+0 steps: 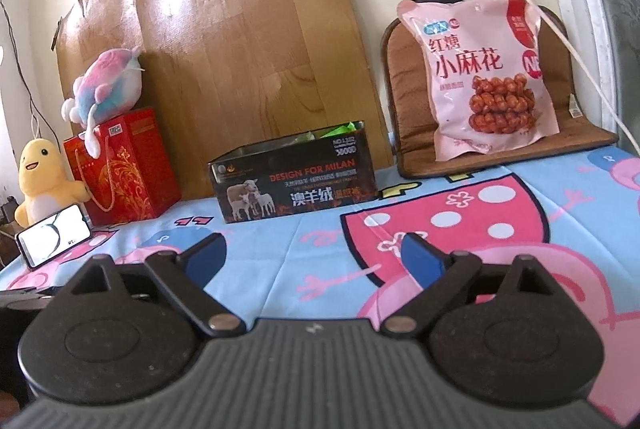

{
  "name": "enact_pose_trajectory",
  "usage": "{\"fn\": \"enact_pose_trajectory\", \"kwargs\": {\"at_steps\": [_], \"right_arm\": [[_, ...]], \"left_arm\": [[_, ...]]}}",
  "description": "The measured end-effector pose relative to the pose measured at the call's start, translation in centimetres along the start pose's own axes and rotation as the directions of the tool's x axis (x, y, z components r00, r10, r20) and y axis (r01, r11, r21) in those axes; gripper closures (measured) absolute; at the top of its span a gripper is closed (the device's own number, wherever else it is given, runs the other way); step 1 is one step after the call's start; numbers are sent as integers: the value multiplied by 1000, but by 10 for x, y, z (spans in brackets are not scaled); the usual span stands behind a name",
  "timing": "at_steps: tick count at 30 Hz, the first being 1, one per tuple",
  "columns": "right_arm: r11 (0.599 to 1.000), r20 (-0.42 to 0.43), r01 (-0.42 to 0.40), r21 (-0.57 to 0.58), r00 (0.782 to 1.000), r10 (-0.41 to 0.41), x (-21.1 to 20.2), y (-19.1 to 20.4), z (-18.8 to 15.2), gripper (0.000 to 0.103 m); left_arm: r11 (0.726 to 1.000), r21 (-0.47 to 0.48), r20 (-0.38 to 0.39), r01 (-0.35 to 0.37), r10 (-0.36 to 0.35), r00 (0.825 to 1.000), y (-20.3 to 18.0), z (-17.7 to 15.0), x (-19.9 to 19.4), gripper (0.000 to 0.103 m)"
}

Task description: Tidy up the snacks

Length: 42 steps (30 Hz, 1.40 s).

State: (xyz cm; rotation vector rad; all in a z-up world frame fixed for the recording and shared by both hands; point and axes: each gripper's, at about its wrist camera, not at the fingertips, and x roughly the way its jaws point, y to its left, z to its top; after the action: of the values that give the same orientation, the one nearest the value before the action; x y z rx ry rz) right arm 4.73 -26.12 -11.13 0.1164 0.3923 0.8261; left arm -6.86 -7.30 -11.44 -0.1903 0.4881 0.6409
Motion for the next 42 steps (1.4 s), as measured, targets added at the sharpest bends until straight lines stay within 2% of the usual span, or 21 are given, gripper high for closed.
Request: {"fn": "enact_pose_trajectory", "kwargs": {"at_steps": [5,10,17,26,29,33,42], "right_arm": [[998,-2,9,-68,1000,-9,-1,9,-2,7],[999,-7,25,-30,1000,-26,-1,3,-2,7],[999,2,15,-42,1000,-15,-5,5,-3,8],[1000,-4,6,-27,1000,-7,-6,3,-3,20],[1000,-5,-10,-27,1000,10,-6,2,-4,29],[999,-9,-20,-26,1000,20,-6,3,-4,34],[1000,-12,-25,-18,1000,25,-7,3,-5,34]], "left_arm": [[1000,6,-8,2,-2,1000,-1,0,1,0],[1000,1,-15,1,-1,1000,0,0,2,0],[1000,1,-8,-8,8,1000,1,0,1,0],[1000,15,-6,-26,26,1000,-1,0,1,0],[1000,12,-7,-25,26,1000,-1,0,1,0],[1000,13,-7,-24,24,1000,0,0,1,0],[1000,18,-3,-18,18,1000,0,0,1,0]]}}
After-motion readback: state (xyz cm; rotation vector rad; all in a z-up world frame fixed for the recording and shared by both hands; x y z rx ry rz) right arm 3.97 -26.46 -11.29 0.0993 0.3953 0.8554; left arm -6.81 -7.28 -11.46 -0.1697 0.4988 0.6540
